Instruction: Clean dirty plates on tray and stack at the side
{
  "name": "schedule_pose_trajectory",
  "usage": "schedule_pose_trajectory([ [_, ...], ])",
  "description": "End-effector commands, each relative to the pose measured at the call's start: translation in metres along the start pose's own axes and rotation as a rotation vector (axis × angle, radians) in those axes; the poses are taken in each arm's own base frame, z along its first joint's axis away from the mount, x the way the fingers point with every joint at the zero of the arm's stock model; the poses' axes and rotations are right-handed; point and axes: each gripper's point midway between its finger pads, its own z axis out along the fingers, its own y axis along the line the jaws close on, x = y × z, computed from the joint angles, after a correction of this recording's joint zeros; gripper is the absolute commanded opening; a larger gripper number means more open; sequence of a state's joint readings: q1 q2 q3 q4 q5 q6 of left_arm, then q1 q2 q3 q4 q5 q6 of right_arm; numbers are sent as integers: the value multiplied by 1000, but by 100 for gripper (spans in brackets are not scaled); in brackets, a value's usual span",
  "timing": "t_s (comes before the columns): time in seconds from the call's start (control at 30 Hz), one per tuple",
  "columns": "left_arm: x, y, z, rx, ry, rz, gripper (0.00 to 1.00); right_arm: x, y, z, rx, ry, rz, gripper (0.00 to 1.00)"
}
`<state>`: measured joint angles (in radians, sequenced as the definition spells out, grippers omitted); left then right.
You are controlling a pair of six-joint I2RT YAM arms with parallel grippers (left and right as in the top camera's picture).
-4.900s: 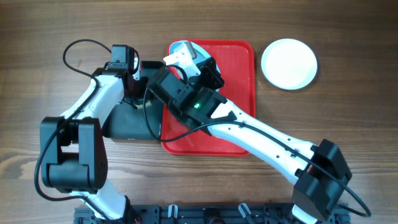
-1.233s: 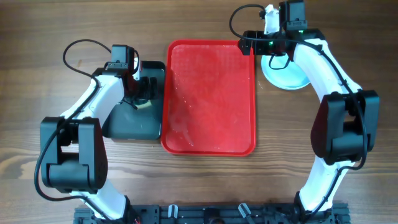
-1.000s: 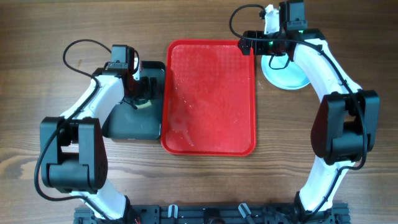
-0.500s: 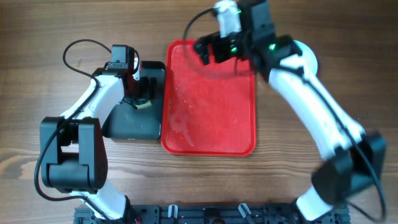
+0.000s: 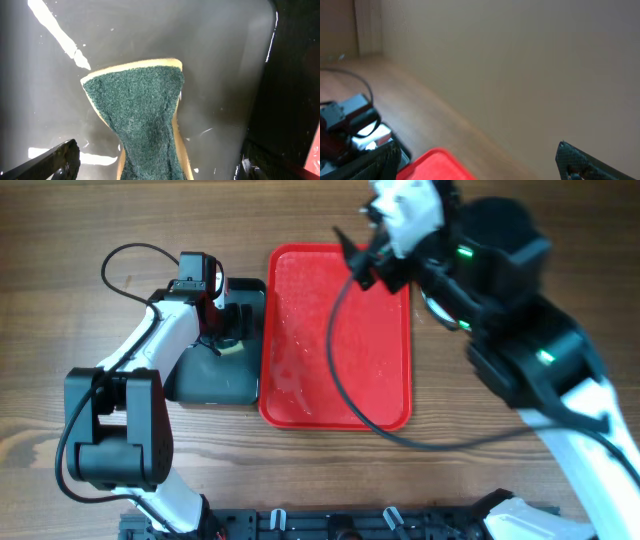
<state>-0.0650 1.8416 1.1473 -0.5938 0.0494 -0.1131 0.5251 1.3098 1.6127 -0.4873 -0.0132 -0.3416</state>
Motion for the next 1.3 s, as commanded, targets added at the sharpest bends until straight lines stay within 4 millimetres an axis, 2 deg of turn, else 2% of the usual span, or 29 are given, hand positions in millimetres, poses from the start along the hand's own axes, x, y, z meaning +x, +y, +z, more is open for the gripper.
schedule_pose_trajectory([
  [0.0,2,4,4,-13,8,0,100,-28,-24,-44,14,-112,-45,100],
  [0.13,2,4,4,-13,8,0,100,-30,-42,-80,45,-179,-52,100],
  [0.27,2,4,4,-13,8,0,100,-19,-45,-111,117,-243,-70,100],
  [0.33,2,4,4,-13,8,0,100,-6,-41,-125,143,-260,-76,100],
  [0.57,2,4,4,-13,8,0,100,62,-23,-164,249,-321,-73,99],
  [0.67,2,4,4,-13,8,0,100,95,-9,-171,267,-358,-87,100],
  [0.9,2,4,4,-13,8,0,100,148,9,-180,333,-475,-93,100],
  [1.07,2,4,4,-13,8,0,100,165,16,-183,359,-535,-103,100],
  [1.27,2,4,4,-13,8,0,100,179,20,-177,370,-582,-108,100],
])
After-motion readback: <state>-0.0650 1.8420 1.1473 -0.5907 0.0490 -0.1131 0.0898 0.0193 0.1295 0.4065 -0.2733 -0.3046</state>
